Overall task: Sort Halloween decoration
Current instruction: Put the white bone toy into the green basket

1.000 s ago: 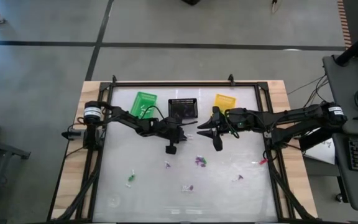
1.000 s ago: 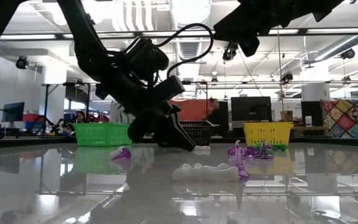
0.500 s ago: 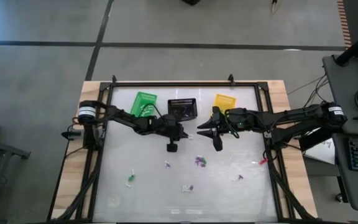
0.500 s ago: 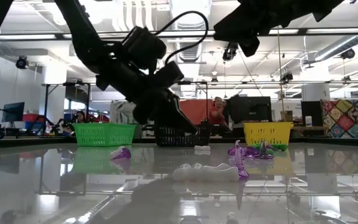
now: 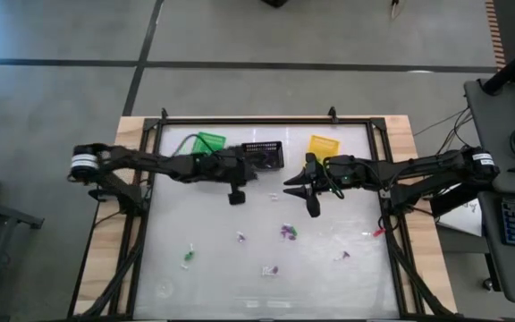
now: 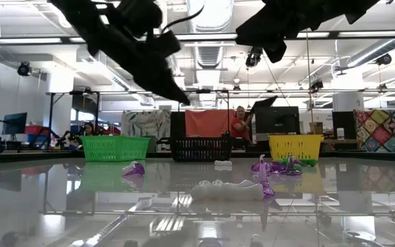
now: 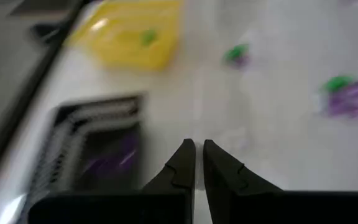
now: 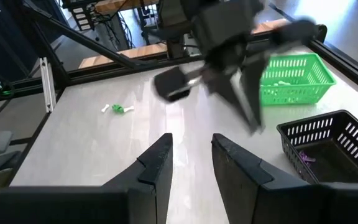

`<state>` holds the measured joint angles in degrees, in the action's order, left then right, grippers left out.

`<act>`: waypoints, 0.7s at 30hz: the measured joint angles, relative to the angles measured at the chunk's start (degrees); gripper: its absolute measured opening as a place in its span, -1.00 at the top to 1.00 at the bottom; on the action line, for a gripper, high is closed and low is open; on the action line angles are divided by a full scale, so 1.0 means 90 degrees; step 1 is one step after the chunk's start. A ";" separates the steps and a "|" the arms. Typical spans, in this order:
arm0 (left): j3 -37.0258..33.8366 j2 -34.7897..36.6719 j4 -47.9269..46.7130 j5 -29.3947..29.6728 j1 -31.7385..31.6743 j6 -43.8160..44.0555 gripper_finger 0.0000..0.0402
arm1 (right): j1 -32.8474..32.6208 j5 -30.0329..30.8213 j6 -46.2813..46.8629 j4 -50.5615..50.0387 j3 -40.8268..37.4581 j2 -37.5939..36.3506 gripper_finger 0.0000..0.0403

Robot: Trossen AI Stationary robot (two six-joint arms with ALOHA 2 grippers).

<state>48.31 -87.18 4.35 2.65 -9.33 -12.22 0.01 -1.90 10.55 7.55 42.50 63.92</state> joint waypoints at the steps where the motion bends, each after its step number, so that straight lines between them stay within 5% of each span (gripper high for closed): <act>1: -0.0007 0.0169 -0.0369 0.0360 -0.0058 0.0039 1.00 | -0.0001 0.0001 0.0000 0.0001 0.0000 0.0000 0.48; 7: -0.0028 0.0828 -0.2284 0.2498 -0.0692 0.0418 1.00 | -0.0002 0.0001 0.0000 -0.0004 -0.0002 0.0000 0.48; 14: -0.0173 0.0775 -0.2672 0.2612 -0.1804 0.0653 1.00 | -0.0006 0.0001 0.0000 -0.0002 -0.0002 0.0000 0.48; 21: -0.0171 0.0717 -0.2641 0.2602 -0.2018 0.0818 0.93 | -0.0059 -0.0003 0.0001 -0.0002 -0.0002 0.0000 0.48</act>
<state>46.76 -80.73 -19.42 26.06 -27.49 -4.86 -0.53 -1.93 10.55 7.53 42.48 63.92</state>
